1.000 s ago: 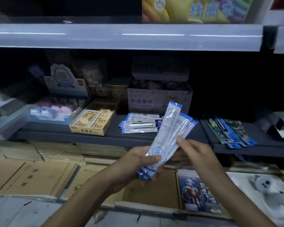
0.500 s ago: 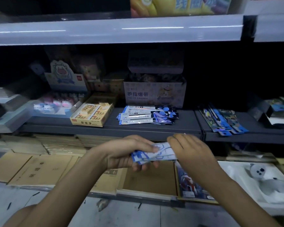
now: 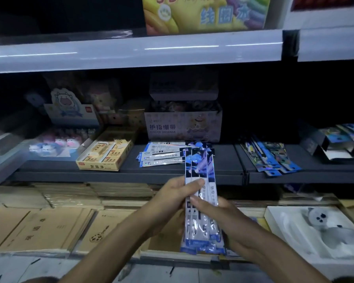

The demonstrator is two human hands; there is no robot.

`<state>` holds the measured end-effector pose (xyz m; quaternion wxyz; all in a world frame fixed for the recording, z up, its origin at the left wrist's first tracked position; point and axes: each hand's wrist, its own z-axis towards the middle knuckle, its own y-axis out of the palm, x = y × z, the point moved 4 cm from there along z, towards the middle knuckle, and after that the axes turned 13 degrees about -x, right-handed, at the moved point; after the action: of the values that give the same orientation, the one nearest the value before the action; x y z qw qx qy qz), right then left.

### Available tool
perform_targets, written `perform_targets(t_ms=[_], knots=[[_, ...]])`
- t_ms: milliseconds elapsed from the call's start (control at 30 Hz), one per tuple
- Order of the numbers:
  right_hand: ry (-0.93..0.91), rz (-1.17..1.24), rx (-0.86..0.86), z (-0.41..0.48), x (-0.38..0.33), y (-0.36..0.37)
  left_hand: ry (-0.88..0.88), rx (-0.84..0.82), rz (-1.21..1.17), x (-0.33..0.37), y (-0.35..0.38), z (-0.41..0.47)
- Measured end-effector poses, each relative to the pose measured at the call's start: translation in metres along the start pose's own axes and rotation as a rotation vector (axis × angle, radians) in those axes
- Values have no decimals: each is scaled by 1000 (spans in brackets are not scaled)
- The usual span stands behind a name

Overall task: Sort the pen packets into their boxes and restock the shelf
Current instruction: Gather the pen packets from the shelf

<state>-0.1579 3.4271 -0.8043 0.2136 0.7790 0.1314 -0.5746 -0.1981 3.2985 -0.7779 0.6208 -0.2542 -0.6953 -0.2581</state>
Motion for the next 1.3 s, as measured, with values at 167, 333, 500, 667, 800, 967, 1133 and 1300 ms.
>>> perform_targets(t_ms=[167,333,500,667,800,967,1133,1300], knots=[[-8,136,101,-4,5,-6,36,189,241,7,-13,15],[-95,210,240,-9,7,-25,199,507,1382,41,-61,25],[-119,235,278,-12,3,-35,-69,331,1647,35,-91,55],[-121,255,284,-9,-1,-37,-115,314,1682,22,-101,68],[-126,293,308,-4,1,-36,-111,370,1715,14,-99,67],[-109,329,345,1,5,-34,-120,400,1758,13,-94,62],[-96,362,370,4,6,-30,-101,363,1804,15,-88,53],[-89,452,364,5,5,-20,-30,286,1909,10,-79,46]])
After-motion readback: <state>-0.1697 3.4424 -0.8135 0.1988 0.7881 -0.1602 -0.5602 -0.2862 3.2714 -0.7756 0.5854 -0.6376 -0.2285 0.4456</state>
